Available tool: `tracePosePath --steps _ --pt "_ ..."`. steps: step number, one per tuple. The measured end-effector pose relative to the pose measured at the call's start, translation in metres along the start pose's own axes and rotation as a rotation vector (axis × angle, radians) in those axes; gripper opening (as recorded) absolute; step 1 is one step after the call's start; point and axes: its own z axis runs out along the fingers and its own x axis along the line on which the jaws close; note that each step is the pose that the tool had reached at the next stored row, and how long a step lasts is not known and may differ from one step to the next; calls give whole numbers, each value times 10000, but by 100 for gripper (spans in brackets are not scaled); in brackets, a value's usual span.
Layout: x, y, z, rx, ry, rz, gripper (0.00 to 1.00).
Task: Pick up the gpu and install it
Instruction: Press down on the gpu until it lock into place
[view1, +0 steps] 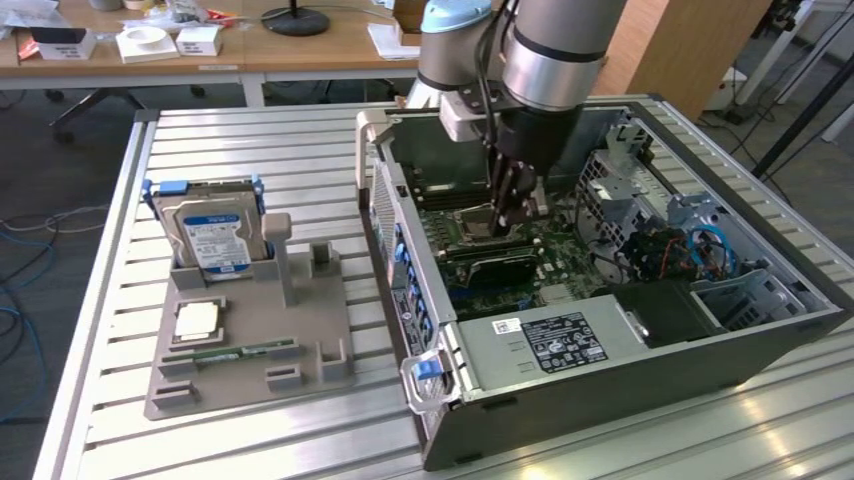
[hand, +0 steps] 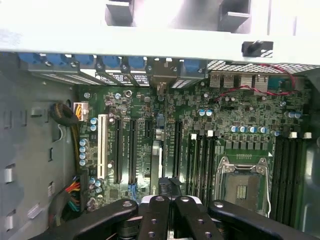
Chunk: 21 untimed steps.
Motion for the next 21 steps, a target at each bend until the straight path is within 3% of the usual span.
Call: tracePosePath --steps 14,21 --pt "-5 -5 -348 0 36 0 10" --pt "-7 -7 -449 0 35 0 10"
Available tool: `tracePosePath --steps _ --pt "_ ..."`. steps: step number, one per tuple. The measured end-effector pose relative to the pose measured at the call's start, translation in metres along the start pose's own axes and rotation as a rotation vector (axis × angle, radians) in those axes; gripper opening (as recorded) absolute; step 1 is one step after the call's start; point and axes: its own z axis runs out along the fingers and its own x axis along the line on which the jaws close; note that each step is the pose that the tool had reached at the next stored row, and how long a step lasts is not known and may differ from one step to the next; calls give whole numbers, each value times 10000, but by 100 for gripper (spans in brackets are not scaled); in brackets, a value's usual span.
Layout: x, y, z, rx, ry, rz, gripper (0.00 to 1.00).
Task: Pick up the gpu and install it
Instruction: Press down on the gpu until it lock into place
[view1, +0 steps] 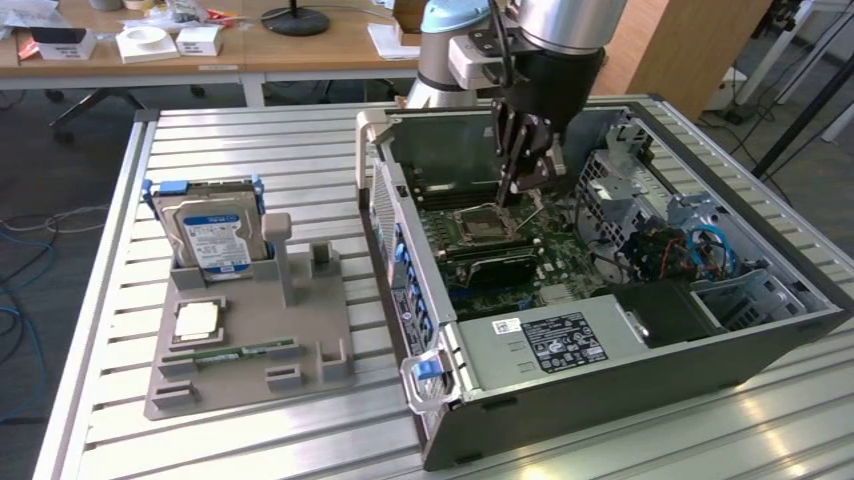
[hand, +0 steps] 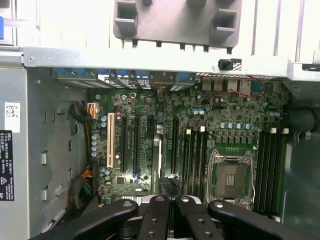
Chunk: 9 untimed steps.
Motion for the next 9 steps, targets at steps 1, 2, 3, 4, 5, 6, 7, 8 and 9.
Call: tracePosePath --steps 1,2,3,4,5,6,7,8,9 --pt "0 0 0 0 0 0 10" --pt "0 0 0 0 1 -1 10" --pt "0 -1 0 0 0 0 10" --pt "0 -10 -1 -2 3 1 10" --pt "0 -22 -1 -2 3 -1 10" --pt "0 -38 -1 -1 2 0 10" --pt "1 -58 0 -1 2 0 10" --pt "1 -74 0 -1 2 1 10" --pt "1 -88 0 -1 2 1 10"
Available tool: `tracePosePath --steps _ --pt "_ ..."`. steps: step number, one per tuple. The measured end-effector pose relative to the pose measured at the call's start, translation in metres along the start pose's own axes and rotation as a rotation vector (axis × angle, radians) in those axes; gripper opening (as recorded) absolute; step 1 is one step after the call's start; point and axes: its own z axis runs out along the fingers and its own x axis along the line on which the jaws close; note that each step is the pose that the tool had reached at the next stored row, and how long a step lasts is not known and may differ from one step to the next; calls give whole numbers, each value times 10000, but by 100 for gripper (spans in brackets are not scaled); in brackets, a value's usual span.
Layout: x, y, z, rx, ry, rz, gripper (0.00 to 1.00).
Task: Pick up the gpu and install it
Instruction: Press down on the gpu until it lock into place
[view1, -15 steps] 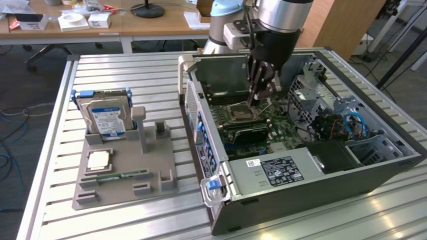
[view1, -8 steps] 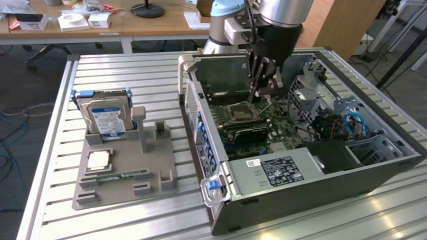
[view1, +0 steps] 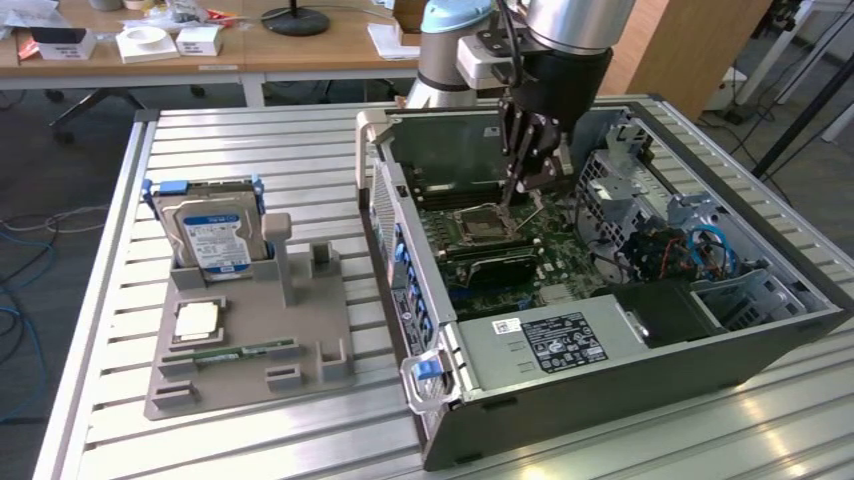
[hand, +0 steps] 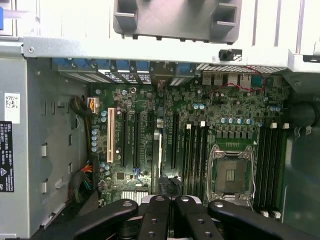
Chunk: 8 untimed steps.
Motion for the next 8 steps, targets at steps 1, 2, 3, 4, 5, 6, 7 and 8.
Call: tracePosePath --steps 1,2,3,4,5,6,7,8 --pt "1 -11 0 0 0 -1 10" --pt "1 -15 0 0 0 -1 10" --pt "1 -17 0 0 0 -1 10" --pt "0 -18 0 0 0 0 10" --pt "0 -19 0 0 0 -1 10" --pt "0 -19 0 0 0 -1 10" --pt "0 -19 0 0 0 -1 10" --pt "0 -19 0 0 0 -1 10"
